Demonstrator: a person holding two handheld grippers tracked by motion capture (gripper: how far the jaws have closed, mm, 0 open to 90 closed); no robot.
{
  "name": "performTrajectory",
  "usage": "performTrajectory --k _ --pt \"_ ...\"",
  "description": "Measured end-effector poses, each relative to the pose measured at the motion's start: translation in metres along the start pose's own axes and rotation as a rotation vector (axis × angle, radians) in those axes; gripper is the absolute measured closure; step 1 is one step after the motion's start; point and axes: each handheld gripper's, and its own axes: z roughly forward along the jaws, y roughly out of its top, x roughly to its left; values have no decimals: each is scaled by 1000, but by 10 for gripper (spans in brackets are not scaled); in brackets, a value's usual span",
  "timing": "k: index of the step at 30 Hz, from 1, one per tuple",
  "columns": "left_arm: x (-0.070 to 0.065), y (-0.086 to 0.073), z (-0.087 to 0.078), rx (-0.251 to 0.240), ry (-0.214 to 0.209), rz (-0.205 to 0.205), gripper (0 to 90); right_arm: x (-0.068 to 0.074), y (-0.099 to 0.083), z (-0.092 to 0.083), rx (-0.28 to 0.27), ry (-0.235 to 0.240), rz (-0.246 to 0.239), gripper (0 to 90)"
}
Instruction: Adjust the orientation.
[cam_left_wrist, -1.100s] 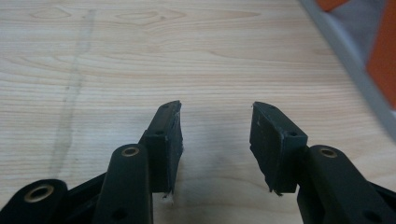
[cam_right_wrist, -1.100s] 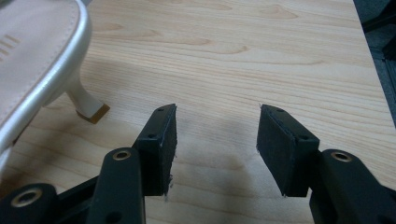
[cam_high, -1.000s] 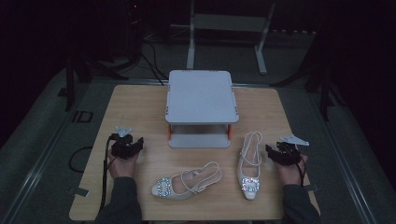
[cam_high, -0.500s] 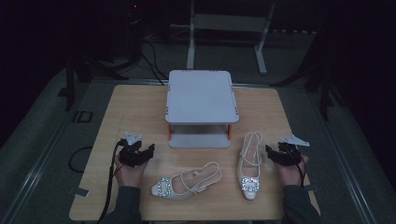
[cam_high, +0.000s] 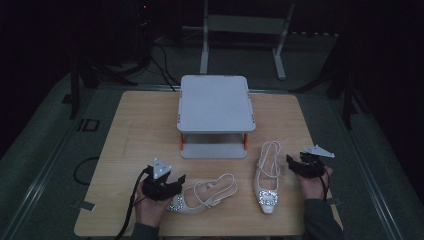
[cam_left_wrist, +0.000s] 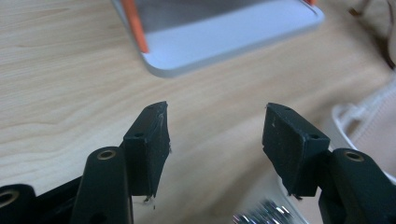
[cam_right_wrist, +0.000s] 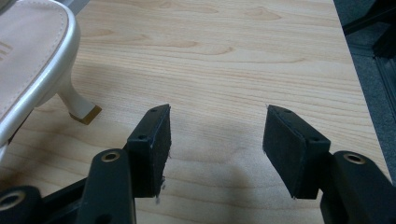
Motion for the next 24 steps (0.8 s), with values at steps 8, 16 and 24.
performTrajectory --k 8,16,24 --pt "-17 -8 -9 23 -62 17 376 0 -1 1 2 -1 5 412" --pt "-28 -17 4 116 42 92 371 0 -1 2 3 1 4 411" --pt "-15 -13 9 108 57 94 421 -2 -1 2 1 2 12 410"
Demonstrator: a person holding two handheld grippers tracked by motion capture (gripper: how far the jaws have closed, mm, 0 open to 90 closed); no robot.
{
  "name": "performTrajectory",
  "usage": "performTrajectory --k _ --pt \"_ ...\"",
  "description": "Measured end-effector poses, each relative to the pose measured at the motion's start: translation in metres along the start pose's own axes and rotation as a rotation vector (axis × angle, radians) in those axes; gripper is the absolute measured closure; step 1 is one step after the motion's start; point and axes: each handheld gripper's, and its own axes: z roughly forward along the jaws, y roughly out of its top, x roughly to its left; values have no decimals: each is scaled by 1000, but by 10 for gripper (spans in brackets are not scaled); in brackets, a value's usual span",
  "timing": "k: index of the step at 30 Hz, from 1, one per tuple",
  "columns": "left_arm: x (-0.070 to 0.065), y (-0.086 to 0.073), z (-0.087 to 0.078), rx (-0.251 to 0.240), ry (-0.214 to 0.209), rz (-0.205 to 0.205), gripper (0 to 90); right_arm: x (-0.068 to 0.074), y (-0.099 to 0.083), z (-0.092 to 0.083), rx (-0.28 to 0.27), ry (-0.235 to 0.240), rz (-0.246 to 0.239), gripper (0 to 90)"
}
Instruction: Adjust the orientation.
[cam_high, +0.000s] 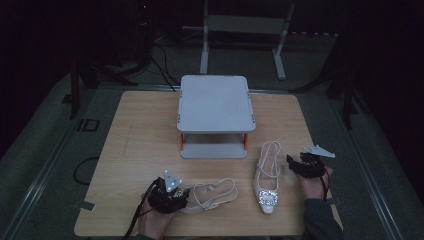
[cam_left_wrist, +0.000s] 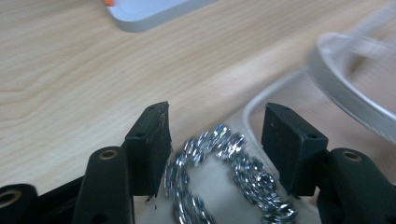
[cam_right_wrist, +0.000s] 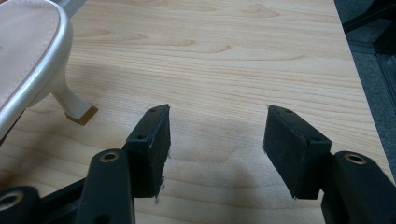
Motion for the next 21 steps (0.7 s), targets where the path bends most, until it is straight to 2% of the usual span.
performTrajectory --k 2,7,12,17,21 --pt "5 5 3 1 -4 4 414 0 0 0 -2 1 0 411" --pt "13 17 9 -3 48 41 412 1 0 1 2 -2 -1 411" --pt "31 31 18 -9 79 56 419 1 -1 1 3 -3 -3 411" --pt "52 43 31 -7 99 33 421 0 -1 1 4 -3 4 410" --pt "60 45 31 14 112 -38 414 -2 -2 1 6 -2 12 410"
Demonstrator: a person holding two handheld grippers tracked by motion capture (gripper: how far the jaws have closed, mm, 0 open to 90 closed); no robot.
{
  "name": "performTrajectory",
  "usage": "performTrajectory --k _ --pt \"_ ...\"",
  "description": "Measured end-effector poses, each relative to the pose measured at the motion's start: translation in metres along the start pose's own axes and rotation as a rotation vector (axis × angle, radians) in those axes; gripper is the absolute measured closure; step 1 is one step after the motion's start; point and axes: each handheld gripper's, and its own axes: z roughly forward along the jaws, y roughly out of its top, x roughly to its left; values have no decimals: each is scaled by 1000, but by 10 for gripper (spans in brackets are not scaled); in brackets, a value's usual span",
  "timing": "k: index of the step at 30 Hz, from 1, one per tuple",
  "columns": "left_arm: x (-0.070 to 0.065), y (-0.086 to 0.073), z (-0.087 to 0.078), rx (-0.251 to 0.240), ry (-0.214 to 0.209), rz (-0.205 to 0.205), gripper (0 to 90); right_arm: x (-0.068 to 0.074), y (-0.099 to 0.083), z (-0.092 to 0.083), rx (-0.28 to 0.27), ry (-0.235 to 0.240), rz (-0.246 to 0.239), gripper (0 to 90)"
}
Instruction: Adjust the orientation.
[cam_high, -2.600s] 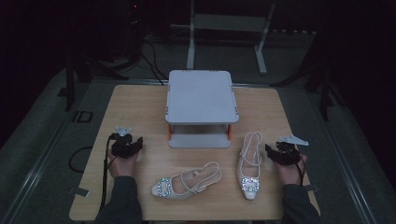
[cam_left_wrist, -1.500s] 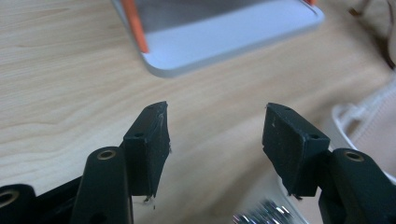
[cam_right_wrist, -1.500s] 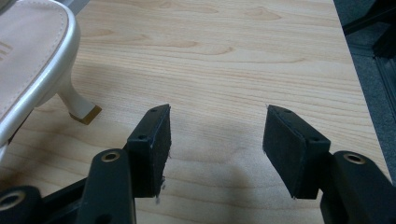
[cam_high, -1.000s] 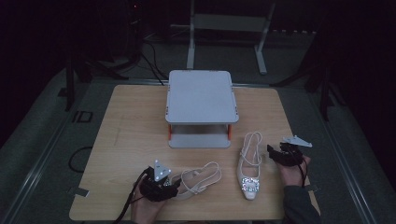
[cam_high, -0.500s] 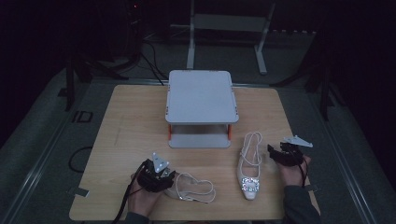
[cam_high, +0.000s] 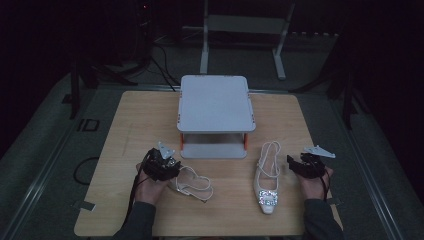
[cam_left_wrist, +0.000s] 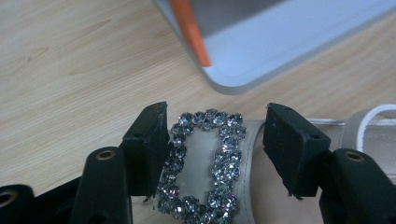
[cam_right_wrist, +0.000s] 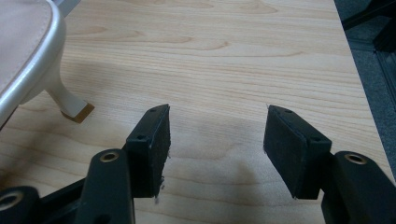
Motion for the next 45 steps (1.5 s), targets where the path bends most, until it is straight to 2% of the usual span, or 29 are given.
performTrajectory --k 1,6,7,9,12,14,20,21,23,30,32,33,35,36,39,40,41,45 --pt "-1 -1 -2 1 10 -4 422 0 0 0 0 1 -1 410" --pt "-7 -12 -11 7 3 -30 404 1 0 1 1 2 -7 408" --pt "-7 -14 -12 3 22 -17 408 2 0 1 1 2 -9 408" --pt "-5 -15 -11 33 77 -10 416 2 0 1 2 2 -9 408" --pt "6 -15 -9 42 36 -35 388 2 0 0 1 2 -5 408" --pt "8 -15 -8 38 63 -22 387 1 0 1 1 2 -2 408" --pt "35 -13 -4 56 85 -71 390 1 -1 1 7 3 -7 408" --pt "35 -13 -4 56 85 -71 389 1 -1 1 7 3 -7 408" --pt "50 -10 -2 71 97 -84 388 1 -1 1 8 3 -5 407" --pt "80 5 12 103 125 -64 386 2 -1 3 15 4 -6 407" --pt "89 9 16 102 86 -79 414 2 -1 3 16 5 -8 408" --pt "89 9 16 102 86 -79 425 2 -1 3 16 5 -8 408" --pt "96 15 23 108 41 -87 425 2 -1 3 17 5 -4 408" --pt "96 18 25 107 43 -84 467 2 -2 3 18 5 -4 407" --pt "97 23 30 104 24 -84 479 3 -2 3 19 6 -5 407" --pt "97 27 33 102 -11 -82 479 3 -2 3 19 6 -5 407" --pt "96 29 35 97 -17 -77 511 3 -2 3 19 8 -6 406" --pt "94 32 36 98 -14 -72 514 2 -2 3 20 8 -2 406"
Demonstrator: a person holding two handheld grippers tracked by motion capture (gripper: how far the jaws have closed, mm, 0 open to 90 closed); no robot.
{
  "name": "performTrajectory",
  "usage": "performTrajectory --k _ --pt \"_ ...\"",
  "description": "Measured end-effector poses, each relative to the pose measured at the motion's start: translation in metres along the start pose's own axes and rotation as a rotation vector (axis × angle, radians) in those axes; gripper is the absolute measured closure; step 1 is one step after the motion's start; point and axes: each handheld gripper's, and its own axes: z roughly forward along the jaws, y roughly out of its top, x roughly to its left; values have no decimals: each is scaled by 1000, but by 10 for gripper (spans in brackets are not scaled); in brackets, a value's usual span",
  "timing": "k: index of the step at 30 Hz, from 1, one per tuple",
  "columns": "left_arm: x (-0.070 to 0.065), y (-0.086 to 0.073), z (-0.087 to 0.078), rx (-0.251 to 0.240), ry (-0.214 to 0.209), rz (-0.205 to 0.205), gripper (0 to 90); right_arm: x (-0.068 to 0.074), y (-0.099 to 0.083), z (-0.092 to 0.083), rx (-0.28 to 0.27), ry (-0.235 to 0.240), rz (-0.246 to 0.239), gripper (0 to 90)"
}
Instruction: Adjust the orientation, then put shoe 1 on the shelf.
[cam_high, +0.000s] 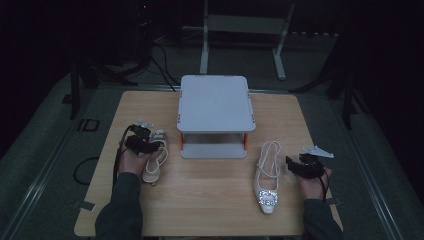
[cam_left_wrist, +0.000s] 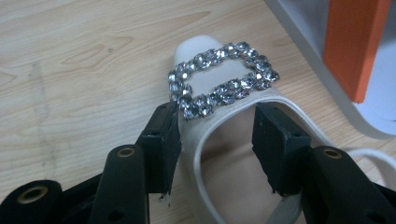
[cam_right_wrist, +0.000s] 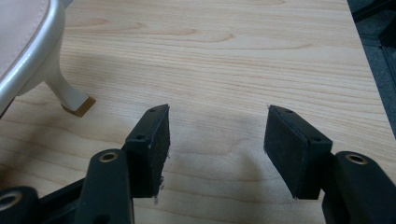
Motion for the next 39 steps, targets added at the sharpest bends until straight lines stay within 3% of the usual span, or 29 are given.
performTrajectory --k 5,10,14,22,27,39 --pt "1 -3 -25 -50 40 -43 476 0 0 0 -1 1 3 405" --pt "-6 -4 -55 -85 45 -23 466 2 0 1 3 1 -7 404" --pt "-13 -5 -66 -76 56 -27 467 2 0 1 4 2 -8 404" --pt "-27 -7 -62 -25 27 -56 474 0 -1 0 1 0 0 403" --pt "-28 -8 -55 2 36 -95 478 -1 -1 -1 -2 -1 4 403" --pt "-25 -17 -43 80 78 -120 499 -1 -1 0 0 -4 7 403"
